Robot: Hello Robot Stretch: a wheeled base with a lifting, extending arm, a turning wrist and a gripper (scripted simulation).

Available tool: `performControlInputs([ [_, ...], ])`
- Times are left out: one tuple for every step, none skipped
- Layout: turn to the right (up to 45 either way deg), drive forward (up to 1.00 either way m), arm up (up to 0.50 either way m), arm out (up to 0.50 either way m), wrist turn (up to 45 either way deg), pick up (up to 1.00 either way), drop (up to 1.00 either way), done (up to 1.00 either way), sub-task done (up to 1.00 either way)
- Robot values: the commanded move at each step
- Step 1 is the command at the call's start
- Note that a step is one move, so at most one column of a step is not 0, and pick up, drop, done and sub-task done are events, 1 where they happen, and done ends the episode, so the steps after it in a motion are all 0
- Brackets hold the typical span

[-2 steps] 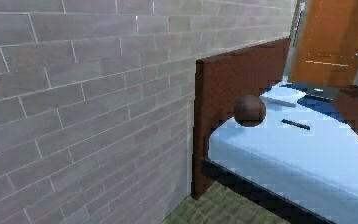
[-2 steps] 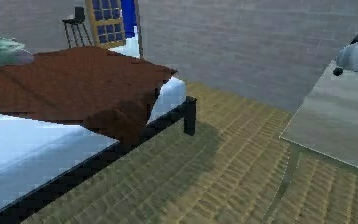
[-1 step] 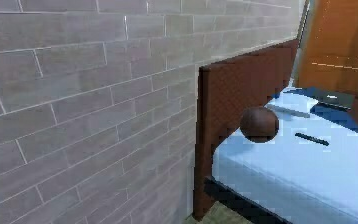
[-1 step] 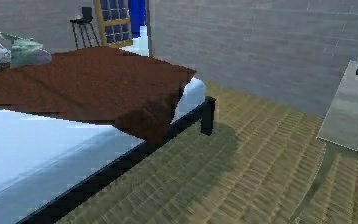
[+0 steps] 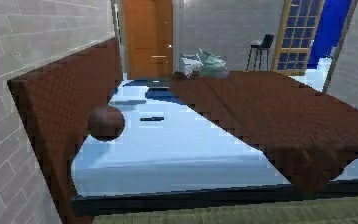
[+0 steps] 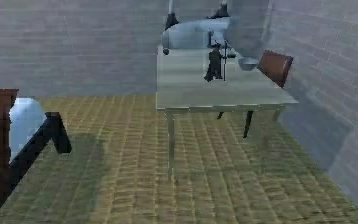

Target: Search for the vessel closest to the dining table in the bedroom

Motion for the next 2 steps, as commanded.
performControlInputs([
  [45.0,0.0,0.0,0.0,0.0,0.0,0.0,0.0,0.0],
  [33.0,0.0,0.0,0.0,0.0,0.0,0.0,0.0,0.0],
])
